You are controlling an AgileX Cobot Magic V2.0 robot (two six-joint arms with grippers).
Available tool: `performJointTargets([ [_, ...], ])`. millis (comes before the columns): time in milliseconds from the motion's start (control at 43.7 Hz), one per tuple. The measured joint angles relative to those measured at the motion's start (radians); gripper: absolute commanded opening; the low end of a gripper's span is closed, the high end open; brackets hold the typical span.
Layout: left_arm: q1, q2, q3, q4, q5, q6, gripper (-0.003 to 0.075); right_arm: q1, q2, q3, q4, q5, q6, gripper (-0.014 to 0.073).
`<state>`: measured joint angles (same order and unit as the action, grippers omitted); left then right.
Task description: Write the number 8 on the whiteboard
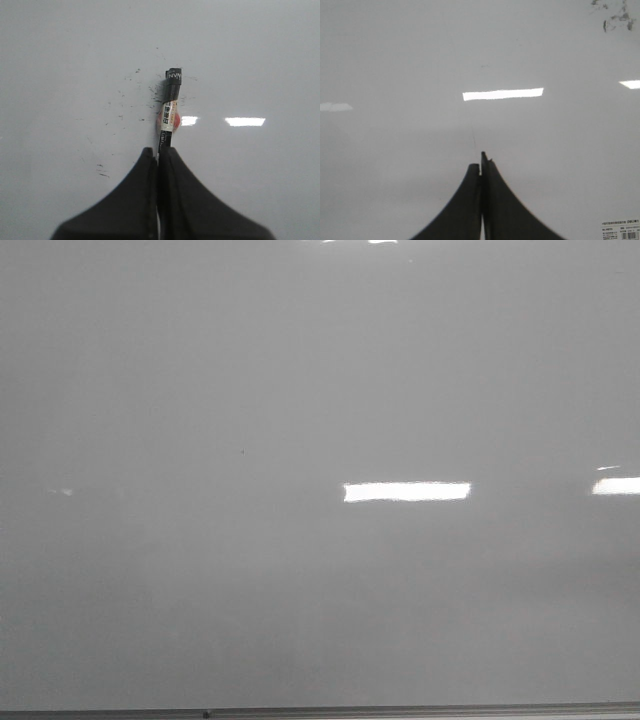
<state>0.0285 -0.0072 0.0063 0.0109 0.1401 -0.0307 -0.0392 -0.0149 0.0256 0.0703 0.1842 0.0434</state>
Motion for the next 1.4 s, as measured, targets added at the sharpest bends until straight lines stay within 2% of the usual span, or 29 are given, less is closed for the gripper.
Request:
performJointTargets([
  [1030, 0.000, 0.000, 0.000, 0.000, -0.006, 0.000, -0.0020, 0.000, 0.000, 0.000, 0.000, 0.000, 0.000, -0.0064],
  [1236, 0.000, 0.000, 0.000, 0.000, -0.103, 0.000, -0.0021, 0.000, 0.000, 0.000, 0.002, -0.039, 0.000, -0.0064],
  [1396, 0.000, 0.000, 0.000, -0.002, -0.272, 0.000, -0.0021, 0.000, 0.000, -0.021, 0.003, -0.099, 0.000, -0.0064],
])
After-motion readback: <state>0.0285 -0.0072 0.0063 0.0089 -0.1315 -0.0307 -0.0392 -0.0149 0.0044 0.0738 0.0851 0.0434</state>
